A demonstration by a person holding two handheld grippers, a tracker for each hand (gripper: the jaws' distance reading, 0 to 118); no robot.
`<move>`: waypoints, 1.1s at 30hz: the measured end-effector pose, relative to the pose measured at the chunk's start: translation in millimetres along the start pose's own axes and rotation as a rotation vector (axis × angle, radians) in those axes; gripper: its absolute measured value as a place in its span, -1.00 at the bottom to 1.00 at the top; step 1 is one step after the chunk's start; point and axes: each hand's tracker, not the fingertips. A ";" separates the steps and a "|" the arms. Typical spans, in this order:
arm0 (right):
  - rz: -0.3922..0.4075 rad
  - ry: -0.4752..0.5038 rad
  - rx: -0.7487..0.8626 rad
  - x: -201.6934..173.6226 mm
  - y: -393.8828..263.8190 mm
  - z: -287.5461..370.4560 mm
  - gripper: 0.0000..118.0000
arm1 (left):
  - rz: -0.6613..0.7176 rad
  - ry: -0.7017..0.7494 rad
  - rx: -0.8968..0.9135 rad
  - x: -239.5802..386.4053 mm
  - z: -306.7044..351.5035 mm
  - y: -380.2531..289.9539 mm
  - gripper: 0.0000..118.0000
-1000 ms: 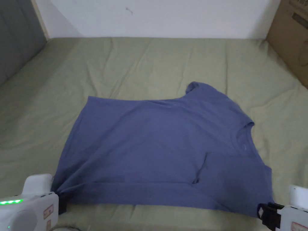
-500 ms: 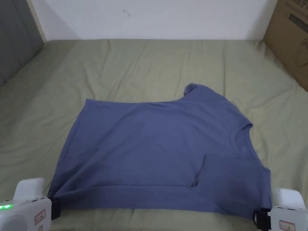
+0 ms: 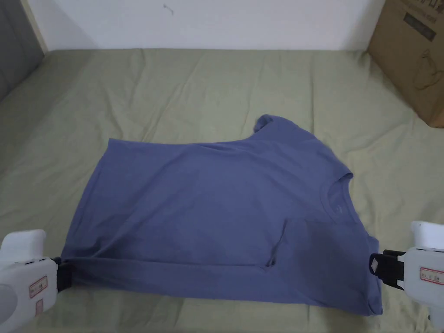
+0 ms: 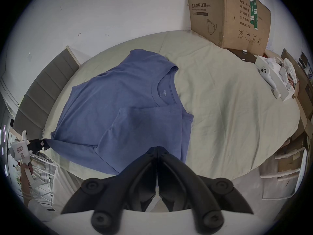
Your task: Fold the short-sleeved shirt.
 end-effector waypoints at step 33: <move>0.013 -0.018 -0.070 2.2 1.7 -14.8 -1.00 | 0.027 -0.016 -0.043 -12.3 -3.1 9.2 -0.98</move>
